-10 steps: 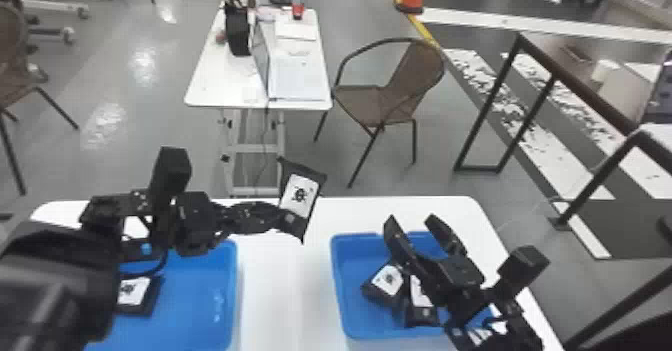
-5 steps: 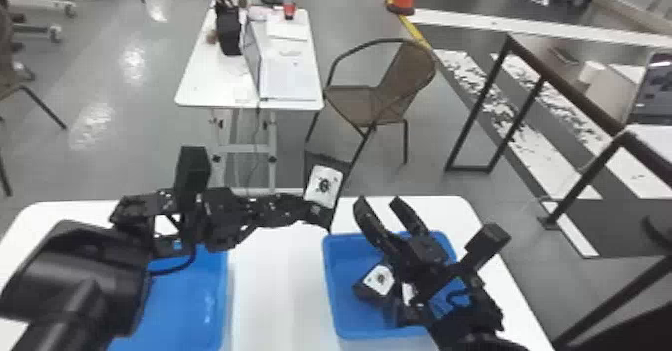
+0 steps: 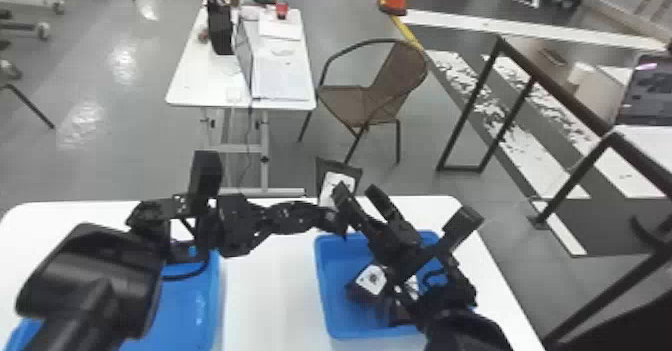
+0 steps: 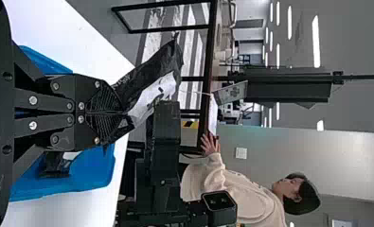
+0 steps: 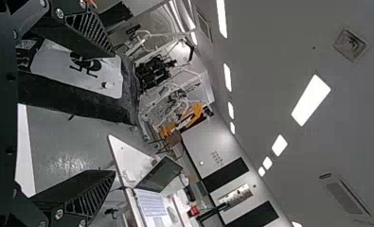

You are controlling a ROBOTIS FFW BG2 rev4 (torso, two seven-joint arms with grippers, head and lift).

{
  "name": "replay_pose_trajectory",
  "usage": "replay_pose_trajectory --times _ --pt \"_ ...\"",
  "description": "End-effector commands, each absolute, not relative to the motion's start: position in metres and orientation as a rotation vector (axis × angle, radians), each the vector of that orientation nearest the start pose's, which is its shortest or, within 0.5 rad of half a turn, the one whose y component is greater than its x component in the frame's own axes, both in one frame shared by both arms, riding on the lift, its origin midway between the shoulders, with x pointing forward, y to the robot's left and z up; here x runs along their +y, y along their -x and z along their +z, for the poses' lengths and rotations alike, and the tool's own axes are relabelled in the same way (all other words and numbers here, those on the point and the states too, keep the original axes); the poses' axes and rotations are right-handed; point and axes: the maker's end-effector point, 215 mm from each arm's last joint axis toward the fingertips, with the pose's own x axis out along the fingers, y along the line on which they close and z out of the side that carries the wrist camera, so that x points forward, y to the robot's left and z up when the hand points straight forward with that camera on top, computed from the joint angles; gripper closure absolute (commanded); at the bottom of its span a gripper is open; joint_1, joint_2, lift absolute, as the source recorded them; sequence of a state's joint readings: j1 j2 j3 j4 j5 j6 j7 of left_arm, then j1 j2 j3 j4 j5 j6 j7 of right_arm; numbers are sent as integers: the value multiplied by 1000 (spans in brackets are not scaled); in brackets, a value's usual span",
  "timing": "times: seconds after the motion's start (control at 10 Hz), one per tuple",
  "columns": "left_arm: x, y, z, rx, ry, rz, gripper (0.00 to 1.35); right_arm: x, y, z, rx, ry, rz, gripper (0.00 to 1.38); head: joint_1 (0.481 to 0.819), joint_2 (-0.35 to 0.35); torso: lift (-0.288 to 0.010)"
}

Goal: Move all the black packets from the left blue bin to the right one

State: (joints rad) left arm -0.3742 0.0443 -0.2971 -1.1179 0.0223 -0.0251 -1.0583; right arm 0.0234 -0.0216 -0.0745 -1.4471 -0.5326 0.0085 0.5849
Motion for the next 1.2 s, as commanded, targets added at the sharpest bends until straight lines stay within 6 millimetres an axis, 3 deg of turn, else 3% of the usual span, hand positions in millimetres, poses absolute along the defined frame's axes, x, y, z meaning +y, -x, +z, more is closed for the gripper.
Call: replay_pose_trajectory --times 0.0,0.1,0.2,0.3,0.6,0.8,0.9,1.0,1.1 --pt "-63 -521 -372 136 -79 -1334 1165 -167 -564 -360 -26 -567 473 163 695 -228 0" --pt "-67 -520 -372 140 -85 -1343 1165 -162 -565 -358 -27 -586 500 429 695 -227 0" --pt "-68 -520 -373 143 -81 -1346 1165 -160 -565 -357 -25 -589 508 791 695 -227 0" --pt "-67 -520 -374 148 -81 -1345 1165 -160 -565 -357 -28 -588 508 966 695 -227 0" --pt "-60 -525 -373 144 -79 -1329 1165 -157 -558 -361 -29 -590 532 1009 695 -222 0" --pt "-53 -530 -372 143 -73 -1307 1156 -161 -557 -361 -44 -581 523 1125 695 -216 0" --pt "-50 -532 -373 136 -52 -1288 1070 -166 -558 -363 -41 -590 499 1144 695 -215 0" --pt "-43 -535 -373 114 -10 -1240 777 -172 -559 -367 -46 -625 476 1142 695 -215 0" --pt "-26 -535 -387 147 28 -1190 450 -184 -559 -375 -39 -628 449 1142 695 -214 0"
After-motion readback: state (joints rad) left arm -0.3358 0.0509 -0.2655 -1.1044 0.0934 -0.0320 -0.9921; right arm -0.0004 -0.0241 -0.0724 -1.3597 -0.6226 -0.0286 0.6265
